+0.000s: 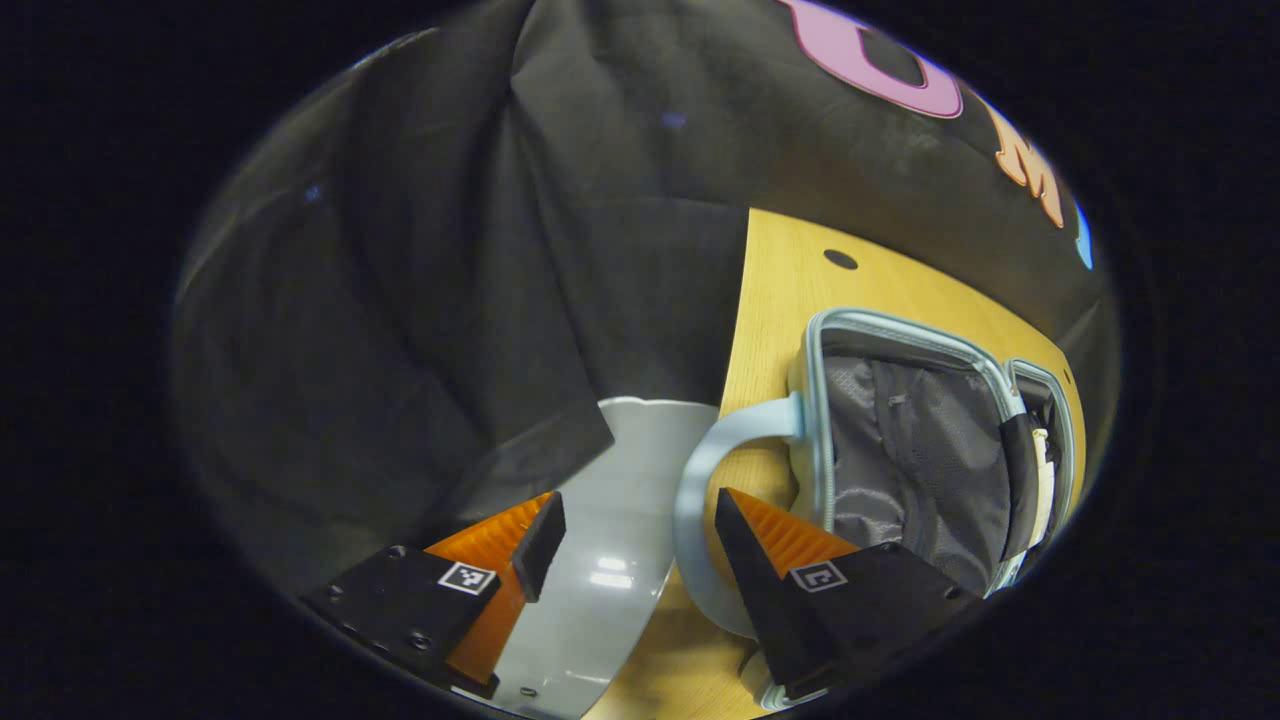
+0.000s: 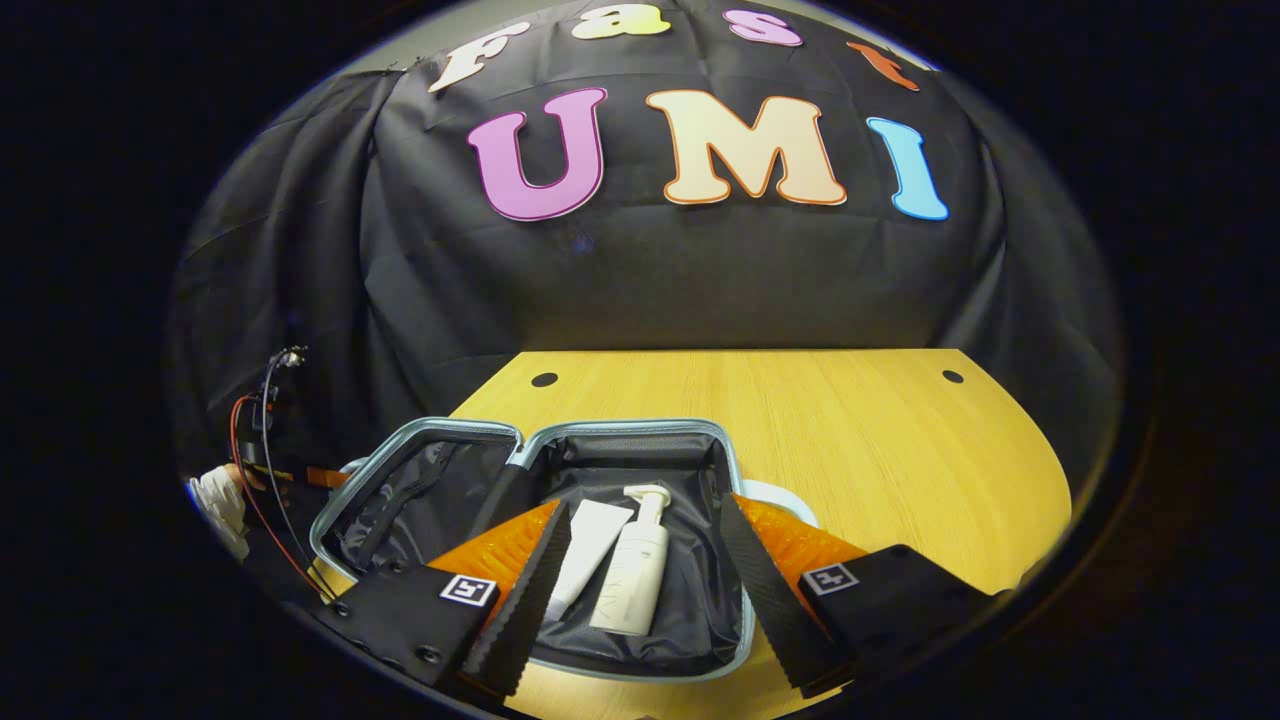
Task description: First open the suitcase, pack the skin care products into it, and then close the suitcase.
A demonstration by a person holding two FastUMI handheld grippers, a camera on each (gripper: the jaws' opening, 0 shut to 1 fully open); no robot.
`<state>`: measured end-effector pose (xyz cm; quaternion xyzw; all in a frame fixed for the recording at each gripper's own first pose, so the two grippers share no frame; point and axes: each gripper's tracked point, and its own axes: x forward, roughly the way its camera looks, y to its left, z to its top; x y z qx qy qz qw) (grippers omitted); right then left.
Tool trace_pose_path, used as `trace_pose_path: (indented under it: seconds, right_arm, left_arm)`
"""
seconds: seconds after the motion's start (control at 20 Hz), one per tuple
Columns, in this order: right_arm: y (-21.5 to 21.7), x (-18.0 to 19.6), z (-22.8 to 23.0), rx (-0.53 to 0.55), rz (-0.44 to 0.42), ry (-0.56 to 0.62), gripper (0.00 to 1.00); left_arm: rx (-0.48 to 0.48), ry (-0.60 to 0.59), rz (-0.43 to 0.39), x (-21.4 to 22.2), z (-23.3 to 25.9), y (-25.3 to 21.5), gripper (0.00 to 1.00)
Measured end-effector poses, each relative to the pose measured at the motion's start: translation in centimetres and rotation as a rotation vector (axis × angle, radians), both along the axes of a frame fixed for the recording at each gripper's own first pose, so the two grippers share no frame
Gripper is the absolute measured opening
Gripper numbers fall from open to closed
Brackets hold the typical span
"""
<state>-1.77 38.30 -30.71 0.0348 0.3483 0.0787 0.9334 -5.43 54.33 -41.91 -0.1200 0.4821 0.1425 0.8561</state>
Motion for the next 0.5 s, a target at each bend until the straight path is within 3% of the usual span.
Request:
trace_pose_path:
  seconds: [0.1,0.25,0.3,0.5]
  right_arm:
    - [-0.1,0.1,0.4,-0.009,-0.003,-0.007,0.89]
    - [0.1,0.1,0.8,-0.026,0.010,-0.017,0.89]
    - [0.2,-0.1,0.8,-0.029,0.017,-0.021,0.95]
    - [0.3,-0.2,1.5,-0.045,0.062,-0.047,0.95]
  left_arm:
    - [-0.082,0.008,-0.019,0.4,-0.7,-1.4,0.77]
    - [-0.131,0.014,-0.021,1.0,-1.2,-3.0,0.29]
    - [-0.126,0.025,-0.021,0.9,-1.2,-2.8,0.13]
    - [-0.143,-0.064,0.010,1.8,2.1,-3.3,0.01]
